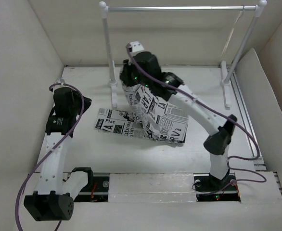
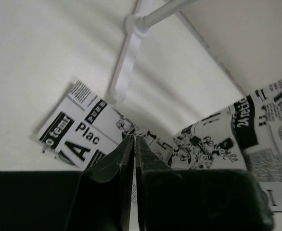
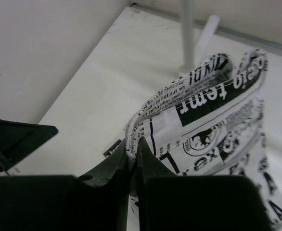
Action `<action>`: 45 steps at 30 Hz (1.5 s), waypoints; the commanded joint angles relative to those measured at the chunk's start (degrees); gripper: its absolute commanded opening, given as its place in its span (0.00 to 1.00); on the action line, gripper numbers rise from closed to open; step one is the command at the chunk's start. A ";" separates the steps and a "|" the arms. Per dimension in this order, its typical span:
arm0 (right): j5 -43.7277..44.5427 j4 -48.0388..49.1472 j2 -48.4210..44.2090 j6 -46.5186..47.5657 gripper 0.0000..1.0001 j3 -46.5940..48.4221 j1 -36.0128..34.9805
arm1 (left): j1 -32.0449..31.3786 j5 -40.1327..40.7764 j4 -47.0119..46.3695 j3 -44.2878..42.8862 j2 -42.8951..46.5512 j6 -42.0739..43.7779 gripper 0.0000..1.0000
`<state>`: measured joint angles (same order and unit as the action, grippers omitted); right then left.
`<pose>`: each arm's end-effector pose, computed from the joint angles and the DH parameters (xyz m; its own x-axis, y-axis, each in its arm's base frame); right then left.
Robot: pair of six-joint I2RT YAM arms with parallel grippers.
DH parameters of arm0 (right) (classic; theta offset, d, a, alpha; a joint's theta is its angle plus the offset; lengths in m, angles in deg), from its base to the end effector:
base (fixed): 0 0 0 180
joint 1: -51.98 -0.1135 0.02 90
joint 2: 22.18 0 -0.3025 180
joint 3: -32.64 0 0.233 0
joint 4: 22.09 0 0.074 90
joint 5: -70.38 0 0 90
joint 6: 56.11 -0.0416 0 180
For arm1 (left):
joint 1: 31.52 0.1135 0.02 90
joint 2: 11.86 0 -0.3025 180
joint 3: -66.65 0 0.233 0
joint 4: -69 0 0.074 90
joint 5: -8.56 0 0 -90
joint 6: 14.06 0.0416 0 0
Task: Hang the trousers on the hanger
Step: Fold the trousers at the center of the board.
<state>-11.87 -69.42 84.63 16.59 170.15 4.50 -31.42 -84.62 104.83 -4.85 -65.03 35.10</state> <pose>0.2868 0.3045 0.4891 -0.3759 0.0261 -0.9263 -0.5564 0.7930 0.2481 0.1700 -0.0020 0.3942 -0.2610 -0.6534 -0.7106 -0.1579 0.7551 -0.6363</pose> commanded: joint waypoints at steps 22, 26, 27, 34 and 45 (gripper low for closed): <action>-2.74 5.95 -31.90 -1.42 0.19 -60.24 1.14 | -6.25 -4.55 -12.89 -0.81 -29.08 5.15 0.21; -9.56 14.01 -38.51 0.24 0.32 -75.61 11.51 | -5.03 -6.23 -16.25 1.20 -37.86 4.02 0.21; -10.12 16.03 -38.60 0.68 0.21 -76.87 13.45 | -2.93 -5.62 -15.99 3.12 -38.67 3.40 0.20; -13.98 19.48 -34.38 2.09 0.03 -86.10 23.92 | 13.92 -9.37 -10.89 16.75 -36.85 0.59 0.16; -17.31 18.68 -42.74 5.43 0.00 -79.96 19.97 | 16.17 -13.44 -4.92 21.61 -13.11 0.76 0.18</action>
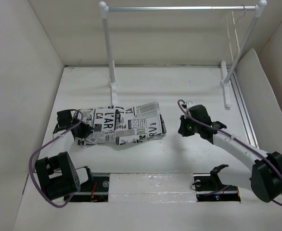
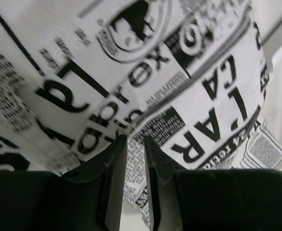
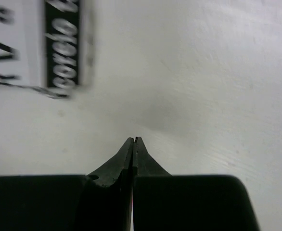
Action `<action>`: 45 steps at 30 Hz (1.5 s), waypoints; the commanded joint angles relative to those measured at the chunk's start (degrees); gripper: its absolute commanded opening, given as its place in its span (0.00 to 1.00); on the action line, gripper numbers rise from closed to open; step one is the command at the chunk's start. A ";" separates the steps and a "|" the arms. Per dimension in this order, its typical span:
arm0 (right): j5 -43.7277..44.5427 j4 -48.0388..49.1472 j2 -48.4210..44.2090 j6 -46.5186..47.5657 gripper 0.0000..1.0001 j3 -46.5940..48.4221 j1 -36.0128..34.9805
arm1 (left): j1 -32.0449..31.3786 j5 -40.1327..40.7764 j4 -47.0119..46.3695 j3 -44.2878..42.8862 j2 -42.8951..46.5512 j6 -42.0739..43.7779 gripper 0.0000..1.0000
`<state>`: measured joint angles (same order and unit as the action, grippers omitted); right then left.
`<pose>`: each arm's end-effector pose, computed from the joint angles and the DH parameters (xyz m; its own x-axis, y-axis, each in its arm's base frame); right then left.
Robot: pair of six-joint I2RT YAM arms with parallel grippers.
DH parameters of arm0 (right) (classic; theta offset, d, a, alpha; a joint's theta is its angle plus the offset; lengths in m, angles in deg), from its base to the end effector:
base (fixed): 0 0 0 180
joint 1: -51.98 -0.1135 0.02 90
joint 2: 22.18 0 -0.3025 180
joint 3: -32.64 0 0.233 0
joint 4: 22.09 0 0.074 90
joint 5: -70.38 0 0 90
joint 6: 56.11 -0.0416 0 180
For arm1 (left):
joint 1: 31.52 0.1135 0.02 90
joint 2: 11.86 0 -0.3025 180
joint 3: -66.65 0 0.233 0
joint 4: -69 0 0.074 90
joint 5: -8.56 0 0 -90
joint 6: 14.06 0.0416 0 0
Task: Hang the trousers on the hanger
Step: Fold the trousers at the center of the board.
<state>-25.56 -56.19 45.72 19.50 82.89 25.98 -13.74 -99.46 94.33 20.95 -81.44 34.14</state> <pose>0.1776 0.0914 0.2325 -0.8064 -0.1183 -0.5795 -0.3027 0.9243 0.2326 0.1960 0.0493 0.2167 -0.4722 -0.8170 -0.3309 -0.5535 0.5670 -0.6100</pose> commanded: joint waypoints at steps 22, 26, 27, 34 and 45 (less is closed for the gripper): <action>-16.13 25.78 16.49 -4.06 0.00 -3.77 -3.35 | -46.61 21.18 -0.05 -10.98 -10.40 0.67 0.18; -13.15 15.53 8.75 -1.61 0.00 -0.89 -3.88 | -46.61 20.66 1.10 -4.30 -3.92 -0.12 0.18; -12.09 14.71 7.79 -1.26 0.00 3.38 -3.88 | -46.61 20.31 1.45 -3.93 -2.68 -0.21 0.18; -13.93 14.52 23.04 1.47 0.00 24.07 -3.27 | -47.93 19.60 3.47 -8.76 0.24 -0.12 0.19; -15.42 15.58 40.56 1.91 0.00 28.21 7.01 | -48.45 21.45 4.97 -8.59 0.32 -1.27 0.19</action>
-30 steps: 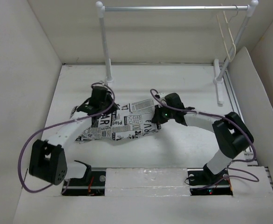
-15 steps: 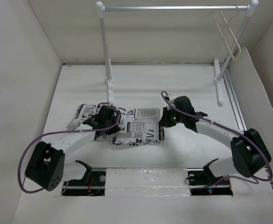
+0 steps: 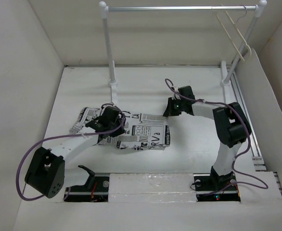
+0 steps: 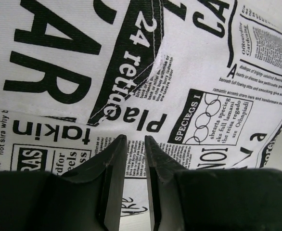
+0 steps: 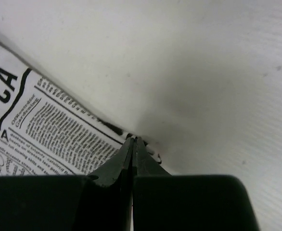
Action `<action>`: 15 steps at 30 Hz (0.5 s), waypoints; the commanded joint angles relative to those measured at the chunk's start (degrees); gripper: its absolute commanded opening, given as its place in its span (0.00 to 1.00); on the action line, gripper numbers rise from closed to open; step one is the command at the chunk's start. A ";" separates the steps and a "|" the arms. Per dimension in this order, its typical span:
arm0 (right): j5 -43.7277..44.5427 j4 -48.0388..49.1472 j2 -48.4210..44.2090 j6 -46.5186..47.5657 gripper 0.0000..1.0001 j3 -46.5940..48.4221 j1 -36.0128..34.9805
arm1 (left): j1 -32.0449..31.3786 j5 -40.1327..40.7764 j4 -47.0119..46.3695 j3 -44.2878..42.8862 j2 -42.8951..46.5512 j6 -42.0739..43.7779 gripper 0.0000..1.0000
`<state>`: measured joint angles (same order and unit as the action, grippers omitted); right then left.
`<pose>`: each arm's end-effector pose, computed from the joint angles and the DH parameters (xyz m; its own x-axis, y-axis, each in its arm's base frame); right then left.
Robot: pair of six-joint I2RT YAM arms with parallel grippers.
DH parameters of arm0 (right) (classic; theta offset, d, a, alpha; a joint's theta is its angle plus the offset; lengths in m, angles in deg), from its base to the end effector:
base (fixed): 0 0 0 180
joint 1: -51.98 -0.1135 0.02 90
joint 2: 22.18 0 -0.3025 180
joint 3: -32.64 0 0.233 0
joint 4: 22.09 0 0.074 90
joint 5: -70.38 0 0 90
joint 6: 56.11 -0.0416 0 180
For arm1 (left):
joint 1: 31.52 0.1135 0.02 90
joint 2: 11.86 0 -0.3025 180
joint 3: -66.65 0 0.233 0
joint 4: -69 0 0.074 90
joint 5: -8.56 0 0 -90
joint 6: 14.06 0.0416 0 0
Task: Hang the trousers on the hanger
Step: Fold the trousers at the center of the board.
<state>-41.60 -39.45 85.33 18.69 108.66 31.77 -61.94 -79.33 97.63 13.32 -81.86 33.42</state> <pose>0.3548 0.1472 0.1955 -0.8265 -0.0452 -0.5611 -0.3469 0.8259 0.4445 0.1914 -0.1106 0.2488 -0.7786 -0.3260 -0.5361 -0.0578 0.8881 -0.4561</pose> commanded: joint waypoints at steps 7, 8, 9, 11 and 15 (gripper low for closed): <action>-4.39 -6.50 -4.12 7.11 0.00 10.61 1.14 | -0.26 1.23 4.48 -7.55 2.23 3.14 0.19; -3.69 -7.57 -5.71 7.38 0.00 10.62 -0.08 | -0.26 0.88 4.57 -8.60 2.32 3.58 0.19; -3.08 -8.54 -7.21 7.47 0.00 9.40 -0.70 | -0.26 0.62 4.30 -8.78 2.50 3.85 0.19; -2.20 -8.82 -12.21 6.51 0.00 6.33 -2.98 | -0.26 0.18 3.78 -8.87 2.50 4.38 0.19; -2.63 -4.24 -18.65 4.57 0.00 -5.20 -4.93 | -0.26 -0.35 3.07 -8.70 2.06 5.08 0.19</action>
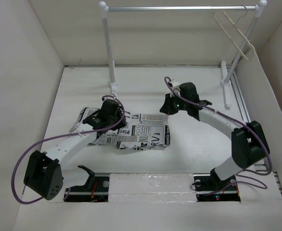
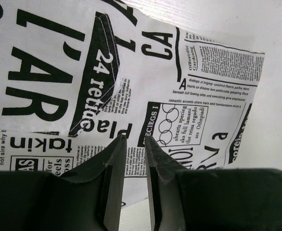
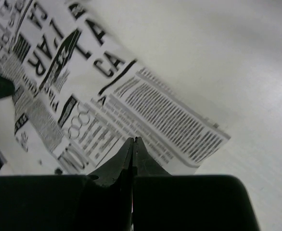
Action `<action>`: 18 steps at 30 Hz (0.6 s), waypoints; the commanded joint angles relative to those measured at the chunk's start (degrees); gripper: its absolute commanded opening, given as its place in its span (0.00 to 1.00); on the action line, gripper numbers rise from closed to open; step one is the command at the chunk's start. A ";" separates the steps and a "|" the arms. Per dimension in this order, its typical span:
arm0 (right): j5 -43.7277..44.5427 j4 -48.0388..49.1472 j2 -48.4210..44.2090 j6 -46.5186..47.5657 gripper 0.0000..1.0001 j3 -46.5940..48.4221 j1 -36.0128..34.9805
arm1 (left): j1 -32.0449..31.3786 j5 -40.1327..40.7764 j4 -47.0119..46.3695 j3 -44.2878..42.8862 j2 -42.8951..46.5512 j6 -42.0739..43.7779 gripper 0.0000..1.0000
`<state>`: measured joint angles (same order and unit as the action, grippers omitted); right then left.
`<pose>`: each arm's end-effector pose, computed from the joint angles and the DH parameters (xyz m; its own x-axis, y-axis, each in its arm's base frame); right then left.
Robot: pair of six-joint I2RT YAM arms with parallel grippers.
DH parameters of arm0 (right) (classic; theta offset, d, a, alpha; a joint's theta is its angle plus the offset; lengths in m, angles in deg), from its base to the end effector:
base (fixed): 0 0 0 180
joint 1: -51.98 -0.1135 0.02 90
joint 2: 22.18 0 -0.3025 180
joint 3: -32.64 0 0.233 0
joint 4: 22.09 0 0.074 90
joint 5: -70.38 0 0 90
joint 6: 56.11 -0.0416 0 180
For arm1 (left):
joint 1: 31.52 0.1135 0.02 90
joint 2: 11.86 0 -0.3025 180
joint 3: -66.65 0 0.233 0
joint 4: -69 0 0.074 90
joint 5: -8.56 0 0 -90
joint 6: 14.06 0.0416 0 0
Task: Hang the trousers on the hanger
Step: Fold the trousers at the center of the board, then pick up the hanger from the clothesline.
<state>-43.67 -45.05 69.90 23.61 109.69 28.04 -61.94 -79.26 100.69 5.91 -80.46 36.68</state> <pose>0.3078 0.1552 0.2864 -0.6721 -0.1201 -0.7307 -0.5531 0.7376 0.3875 0.1987 -0.1149 0.2897 -0.7293 -0.3051 -0.6124 0.0247 0.8827 -0.4692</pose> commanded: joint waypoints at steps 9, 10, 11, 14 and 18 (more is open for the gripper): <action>1.91 -0.22 5.32 1.14 0.00 -7.39 -0.67 | -0.26 0.28 0.54 -5.32 -0.13 4.81 0.19; 1.91 -1.27 3.92 1.40 0.00 -5.55 -1.27 | -0.26 0.46 0.54 -5.76 -0.05 5.16 0.19; 2.43 -3.02 0.51 2.10 0.00 -3.26 -1.28 | -0.26 0.46 0.54 -6.38 -0.04 5.69 0.19; 4.45 -13.21 -5.30 6.32 0.19 10.78 -2.60 | -0.26 0.72 1.06 -8.75 -0.22 6.39 0.19; 8.14 -23.84 -8.74 13.06 0.49 29.15 1.87 | -0.26 -1.46 0.98 -11.13 -0.66 7.01 0.19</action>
<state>-38.63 -62.77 67.82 29.90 126.74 26.86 -61.94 -79.59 101.72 -2.44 -80.81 41.92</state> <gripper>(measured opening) 0.468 0.189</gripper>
